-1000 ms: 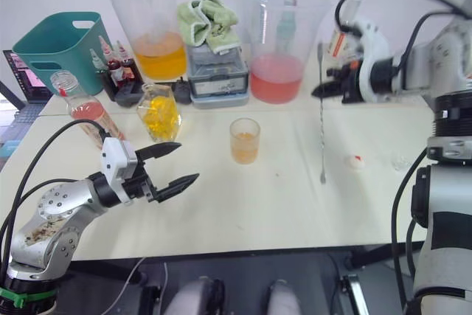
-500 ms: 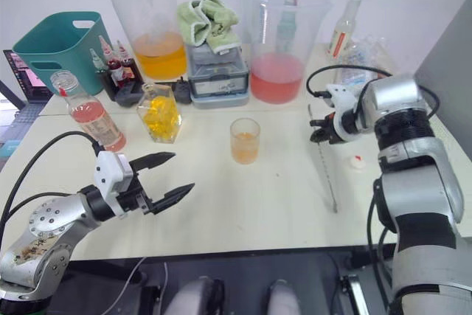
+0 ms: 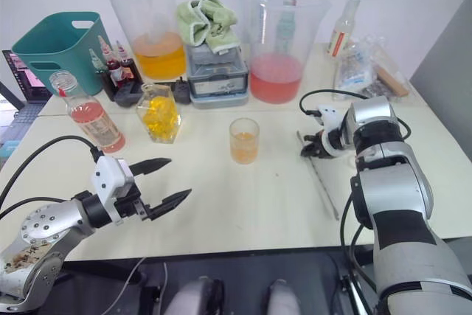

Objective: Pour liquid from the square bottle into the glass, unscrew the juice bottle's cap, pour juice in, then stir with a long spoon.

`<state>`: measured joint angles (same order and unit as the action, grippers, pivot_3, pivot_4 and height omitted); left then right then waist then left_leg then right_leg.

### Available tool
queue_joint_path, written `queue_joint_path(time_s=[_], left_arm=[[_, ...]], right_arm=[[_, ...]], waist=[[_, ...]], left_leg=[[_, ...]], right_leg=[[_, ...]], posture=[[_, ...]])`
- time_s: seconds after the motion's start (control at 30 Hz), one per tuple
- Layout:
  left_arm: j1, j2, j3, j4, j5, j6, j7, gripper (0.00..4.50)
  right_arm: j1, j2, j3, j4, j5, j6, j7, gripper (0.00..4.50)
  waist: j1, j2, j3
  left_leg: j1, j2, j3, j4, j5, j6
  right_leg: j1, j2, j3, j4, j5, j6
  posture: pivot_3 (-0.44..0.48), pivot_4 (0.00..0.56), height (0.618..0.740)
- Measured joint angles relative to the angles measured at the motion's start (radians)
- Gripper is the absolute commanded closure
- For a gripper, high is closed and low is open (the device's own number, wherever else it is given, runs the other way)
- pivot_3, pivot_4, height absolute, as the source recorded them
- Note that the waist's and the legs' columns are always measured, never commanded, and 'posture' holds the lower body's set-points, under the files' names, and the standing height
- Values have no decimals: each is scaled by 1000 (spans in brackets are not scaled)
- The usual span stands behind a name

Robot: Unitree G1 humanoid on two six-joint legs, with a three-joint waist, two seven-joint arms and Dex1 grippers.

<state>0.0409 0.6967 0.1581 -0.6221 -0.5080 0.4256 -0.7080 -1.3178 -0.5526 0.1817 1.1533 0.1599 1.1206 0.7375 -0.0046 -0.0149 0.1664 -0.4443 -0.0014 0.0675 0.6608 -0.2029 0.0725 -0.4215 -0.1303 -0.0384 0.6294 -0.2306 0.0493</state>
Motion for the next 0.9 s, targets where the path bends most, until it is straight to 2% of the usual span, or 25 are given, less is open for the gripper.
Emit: queue_joint_path(time_s=[0.13,0.2,0.3,0.43,0.63,0.77,0.9], left_arm=[[4,19,6,-5,-1,16,0,0],[8,29,22,-3,0,17,-3,0],[15,48,41,13,4,15,-12,0],[17,77,84,93,21,-11,-47,0],[82,98,199,195,13,-40,-116,0],[153,97,244,251,26,-76,-147,0],[171,96,288,287,36,-105,-156,0]], right_arm=[[-34,-10,-28,2,-8,14,11,765],[-44,-38,-26,-38,-12,18,61,96],[-13,-102,-15,-189,-3,14,161,39],[159,-198,-50,-494,62,-19,281,39],[562,-299,-294,-877,175,-308,363,39],[751,-327,-450,-1031,258,-410,408,39],[836,-327,-552,-1046,302,-470,402,39]], waist=[[-3,0,0],[-2,0,0],[-1,0,0],[2,0,0],[13,0,0],[14,0,0],[14,-1,-1]], left_leg=[[0,0,0,0,0,0],[0,0,0,0,0,0],[0,0,-1,0,0,0],[0,0,-1,0,0,0],[0,1,0,0,-1,1],[3,2,1,0,0,0],[5,5,2,0,1,-2]], right_leg=[[0,0,0,0,0,0],[0,0,0,0,0,0],[0,0,0,0,0,0],[0,0,-1,-1,0,0],[0,0,-1,-1,0,0],[2,0,-1,-2,0,0],[2,0,-1,-3,1,-1]], posture=[[0,150,736],[0,150,736],[0,150,736],[0,150,736],[0,150,736],[0,150,736],[0,150,736]])
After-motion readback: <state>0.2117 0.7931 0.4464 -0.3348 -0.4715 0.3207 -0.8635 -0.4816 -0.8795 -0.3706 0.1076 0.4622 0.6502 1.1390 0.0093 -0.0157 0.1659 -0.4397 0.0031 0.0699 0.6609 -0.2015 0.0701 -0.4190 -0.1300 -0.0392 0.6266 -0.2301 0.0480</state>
